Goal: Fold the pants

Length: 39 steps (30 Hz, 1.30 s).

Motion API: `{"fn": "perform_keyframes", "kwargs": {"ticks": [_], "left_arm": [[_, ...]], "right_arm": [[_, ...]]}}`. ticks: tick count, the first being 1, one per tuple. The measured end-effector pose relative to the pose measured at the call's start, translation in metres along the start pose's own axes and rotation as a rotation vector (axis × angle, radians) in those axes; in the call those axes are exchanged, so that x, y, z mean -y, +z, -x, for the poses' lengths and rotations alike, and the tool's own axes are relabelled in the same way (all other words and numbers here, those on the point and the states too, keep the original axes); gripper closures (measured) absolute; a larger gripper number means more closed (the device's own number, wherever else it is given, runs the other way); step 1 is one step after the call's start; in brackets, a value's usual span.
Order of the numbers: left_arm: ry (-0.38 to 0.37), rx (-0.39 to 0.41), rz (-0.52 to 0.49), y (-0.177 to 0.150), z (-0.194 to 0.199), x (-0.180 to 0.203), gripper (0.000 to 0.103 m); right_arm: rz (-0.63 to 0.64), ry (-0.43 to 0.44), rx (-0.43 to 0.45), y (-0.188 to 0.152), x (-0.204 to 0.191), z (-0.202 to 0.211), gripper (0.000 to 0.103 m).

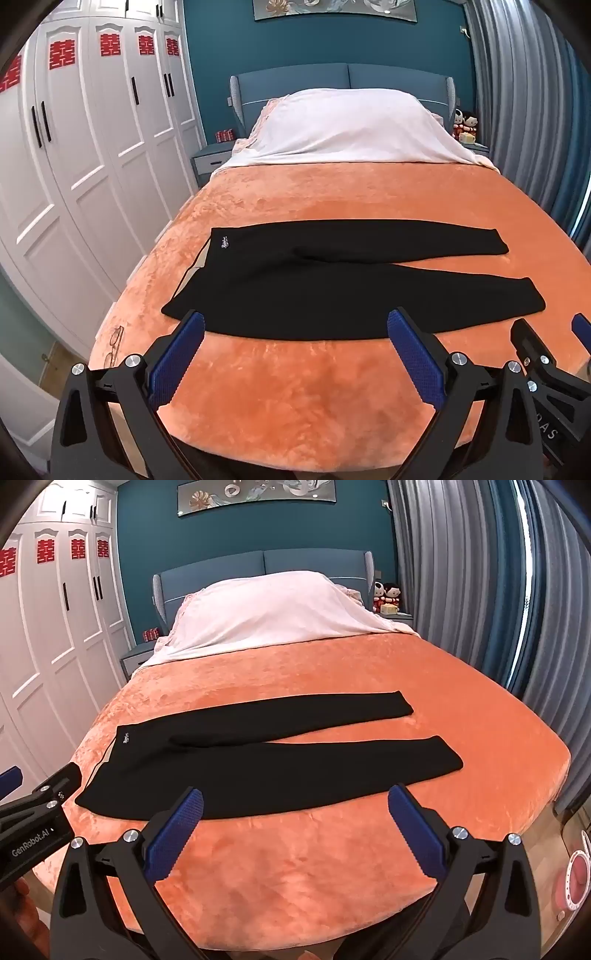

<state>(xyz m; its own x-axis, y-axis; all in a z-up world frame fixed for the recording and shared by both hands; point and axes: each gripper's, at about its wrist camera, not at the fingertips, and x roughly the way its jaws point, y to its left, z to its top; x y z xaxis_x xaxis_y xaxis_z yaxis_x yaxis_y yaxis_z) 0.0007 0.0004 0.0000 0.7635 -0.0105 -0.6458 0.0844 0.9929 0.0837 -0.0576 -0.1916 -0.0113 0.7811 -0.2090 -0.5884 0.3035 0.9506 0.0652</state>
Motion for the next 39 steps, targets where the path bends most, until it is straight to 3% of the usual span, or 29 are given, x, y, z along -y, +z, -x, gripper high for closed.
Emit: {"fn": "perform_keyframes", "kwargs": {"ticks": [3,5,13,15,39], "left_arm": [[-0.018,-0.028,0.001,0.004,-0.006,-0.001,0.005],[0.003,0.018,-0.020,0.002,0.003,0.005,0.005],[0.003,0.019,-0.028,-0.004,0.007,0.009,0.005],[0.003,0.018,-0.023,-0.004,0.007,0.006,0.005],[0.001,0.016,-0.019,-0.001,0.010,0.005,0.005]], "right_arm": [[0.007,-0.009,-0.003,0.000,0.000,0.000,0.005],[0.006,-0.012,-0.002,-0.001,0.001,0.001,0.005],[0.011,-0.019,-0.010,0.004,-0.021,0.003,0.005],[0.003,0.001,-0.002,-0.001,-0.003,0.008,0.005],[0.013,-0.007,0.000,0.000,-0.005,0.008,0.005]]}}
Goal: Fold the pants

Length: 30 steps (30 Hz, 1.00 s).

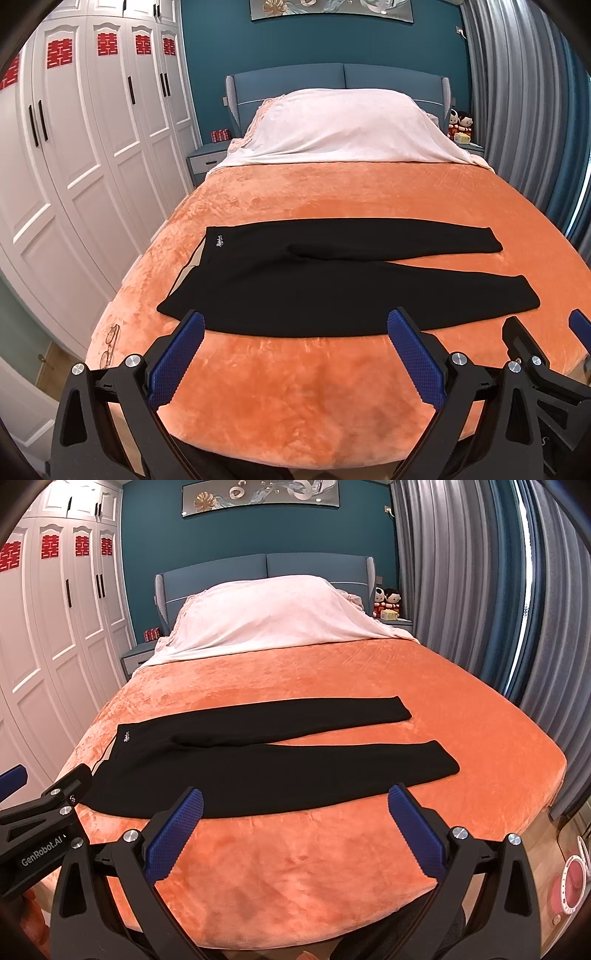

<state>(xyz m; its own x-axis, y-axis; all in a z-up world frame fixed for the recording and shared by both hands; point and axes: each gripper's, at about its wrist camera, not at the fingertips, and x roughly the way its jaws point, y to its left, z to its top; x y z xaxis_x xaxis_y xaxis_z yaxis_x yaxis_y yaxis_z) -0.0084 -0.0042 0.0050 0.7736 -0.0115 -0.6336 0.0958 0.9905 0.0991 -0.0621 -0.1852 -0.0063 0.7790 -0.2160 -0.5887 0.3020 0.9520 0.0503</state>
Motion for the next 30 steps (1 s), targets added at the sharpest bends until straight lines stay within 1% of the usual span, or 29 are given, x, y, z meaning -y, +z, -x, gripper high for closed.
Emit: {"fn": "perform_keyframes", "kwargs": {"ticks": [30], "left_arm": [[0.005,-0.006,0.002,-0.0015,-0.0003,-0.0008,0.005]], "right_arm": [[0.008,0.002,-0.003,-0.0014,-0.0023,-0.0004,0.005]]}}
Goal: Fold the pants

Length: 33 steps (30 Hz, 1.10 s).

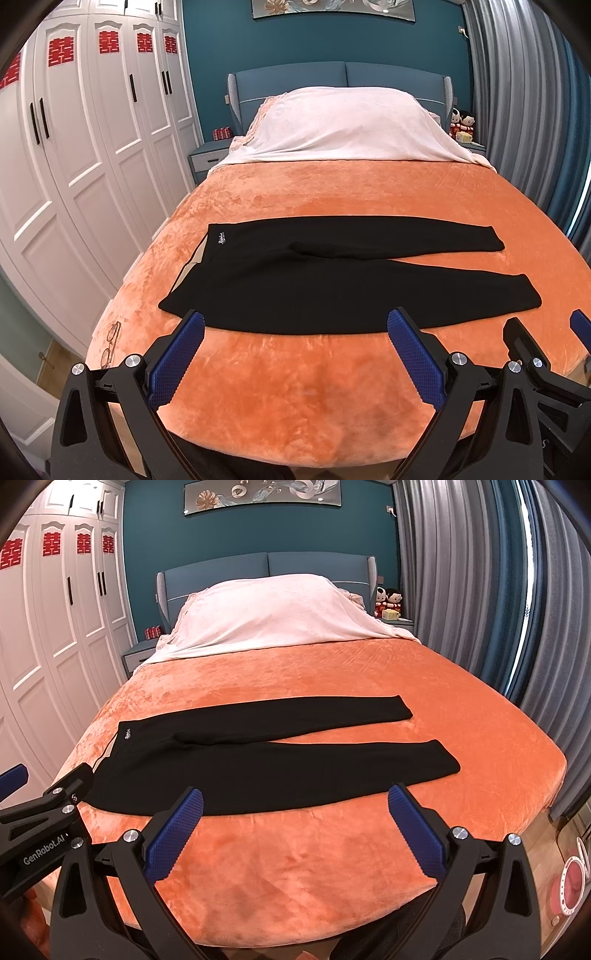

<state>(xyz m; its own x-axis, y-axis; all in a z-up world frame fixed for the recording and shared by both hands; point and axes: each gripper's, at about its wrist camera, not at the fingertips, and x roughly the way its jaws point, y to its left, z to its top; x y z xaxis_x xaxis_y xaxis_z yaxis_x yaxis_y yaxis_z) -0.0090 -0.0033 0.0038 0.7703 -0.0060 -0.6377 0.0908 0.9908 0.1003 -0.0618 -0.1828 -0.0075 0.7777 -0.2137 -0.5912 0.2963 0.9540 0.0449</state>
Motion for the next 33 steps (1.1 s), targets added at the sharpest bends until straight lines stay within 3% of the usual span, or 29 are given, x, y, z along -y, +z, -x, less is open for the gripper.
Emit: {"fn": "perform_keyframes", "kwargs": {"ticks": [7,19,27,30,33], "left_arm": [[0.003,-0.013,-0.006,-0.004,-0.005,0.002,0.005],[0.009,-0.090,-0.015,0.011,-0.059,0.014,0.005],[0.009,-0.105,-0.013,0.014,-0.072,0.015,0.005],[0.008,-0.106,-0.015,0.012,-0.073,0.016,0.005],[0.009,-0.112,-0.025,0.015,-0.080,0.016,0.005]], "right_arm": [[0.003,0.002,-0.015,-0.002,0.001,-0.005,0.005],[-0.021,-0.023,-0.085,0.004,0.011,-0.051,0.005],[-0.019,-0.026,-0.108,0.003,0.009,-0.062,0.005],[-0.016,-0.017,-0.115,0.004,0.012,-0.069,0.005],[-0.035,0.046,-0.152,0.007,0.026,-0.089,0.005]]}}
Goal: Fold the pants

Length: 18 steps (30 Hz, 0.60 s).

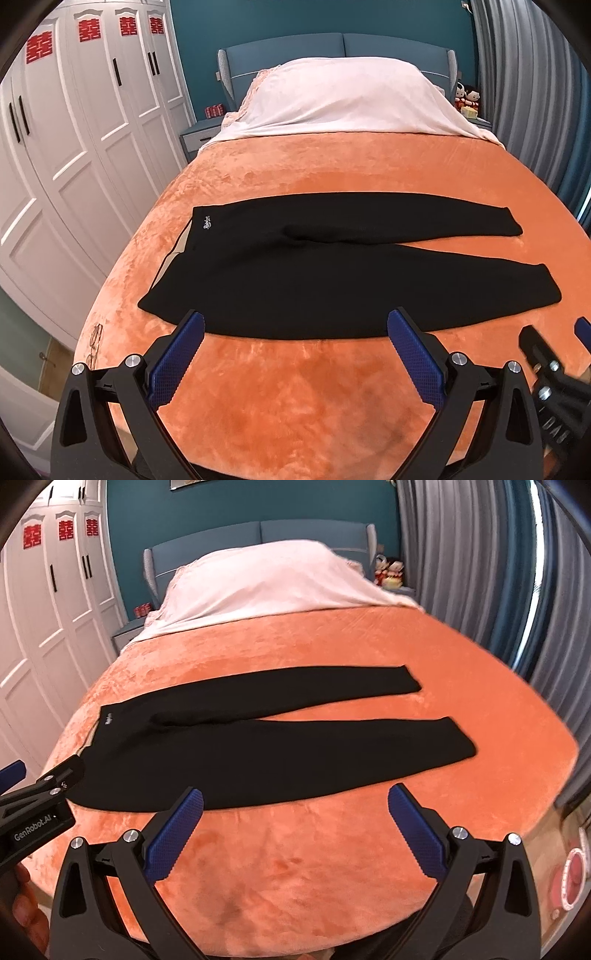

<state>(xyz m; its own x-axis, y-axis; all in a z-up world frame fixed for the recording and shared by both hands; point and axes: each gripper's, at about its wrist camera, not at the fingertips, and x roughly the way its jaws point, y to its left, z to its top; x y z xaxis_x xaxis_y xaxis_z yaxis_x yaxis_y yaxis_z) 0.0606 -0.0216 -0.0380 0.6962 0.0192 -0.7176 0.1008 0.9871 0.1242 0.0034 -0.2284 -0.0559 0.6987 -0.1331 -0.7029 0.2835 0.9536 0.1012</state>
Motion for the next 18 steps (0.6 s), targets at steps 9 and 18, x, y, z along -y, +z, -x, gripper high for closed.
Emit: {"fn": "perform_keyframes", "kwargs": {"ticks": [9,18], "left_arm": [[0.101,-0.074,0.047,0.025,-0.081,-0.032,0.005],[0.153,-0.169,0.074,0.061,-0.191,-0.045,0.005]], "right_arm": [[-0.112,-0.093,-0.100,0.082,0.137,-0.146,0.005],[-0.143,-0.198,-0.174,0.204,0.242,-0.340,0.005]]}}
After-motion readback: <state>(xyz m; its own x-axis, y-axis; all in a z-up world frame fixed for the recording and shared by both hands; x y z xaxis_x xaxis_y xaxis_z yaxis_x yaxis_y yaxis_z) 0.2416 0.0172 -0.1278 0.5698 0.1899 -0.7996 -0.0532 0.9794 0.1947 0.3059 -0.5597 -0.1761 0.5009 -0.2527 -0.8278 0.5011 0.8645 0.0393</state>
